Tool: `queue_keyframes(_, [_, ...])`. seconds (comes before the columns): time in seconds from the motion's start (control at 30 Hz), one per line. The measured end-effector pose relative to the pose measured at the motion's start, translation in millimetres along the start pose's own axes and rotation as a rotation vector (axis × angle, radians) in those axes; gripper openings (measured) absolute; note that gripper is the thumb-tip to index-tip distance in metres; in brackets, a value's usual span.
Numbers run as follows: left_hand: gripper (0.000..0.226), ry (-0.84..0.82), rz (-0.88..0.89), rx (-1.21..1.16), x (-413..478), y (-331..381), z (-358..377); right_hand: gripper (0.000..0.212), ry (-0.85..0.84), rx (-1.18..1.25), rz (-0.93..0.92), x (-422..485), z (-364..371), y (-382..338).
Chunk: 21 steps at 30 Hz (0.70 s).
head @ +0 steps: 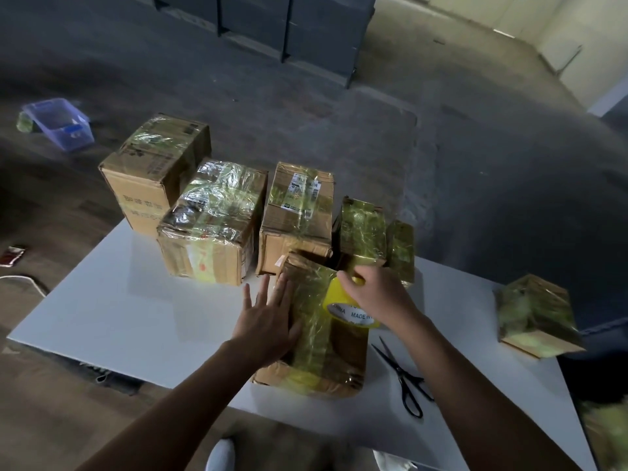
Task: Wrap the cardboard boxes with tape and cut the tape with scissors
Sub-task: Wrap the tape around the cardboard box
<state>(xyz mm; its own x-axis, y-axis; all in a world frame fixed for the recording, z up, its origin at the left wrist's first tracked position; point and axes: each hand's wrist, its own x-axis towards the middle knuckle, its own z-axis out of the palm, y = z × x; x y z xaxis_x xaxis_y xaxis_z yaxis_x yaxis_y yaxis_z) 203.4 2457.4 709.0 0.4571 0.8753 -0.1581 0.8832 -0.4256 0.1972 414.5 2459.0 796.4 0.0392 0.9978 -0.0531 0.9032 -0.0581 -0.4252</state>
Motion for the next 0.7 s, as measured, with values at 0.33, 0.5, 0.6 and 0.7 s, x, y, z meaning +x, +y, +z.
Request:
queue_keyframes(0.33, [0.08,0.06,0.061,0.042,8,30,9,0.041,-0.051,0.241,-0.058,-6,6,13])
queue_keyframes(0.5, [0.081,0.057,0.049,0.042,9,32,9,0.034,-0.074,0.456,0.052,-17,6,25])
queue_keyframes(0.6, [0.084,0.054,0.037,0.044,9,31,9,0.044,0.012,0.216,-0.015,-17,-5,24])
queue_keyframes(0.7, [0.087,0.03,0.043,0.058,11,31,8,0.047,0.003,0.111,0.074,-19,-21,33])
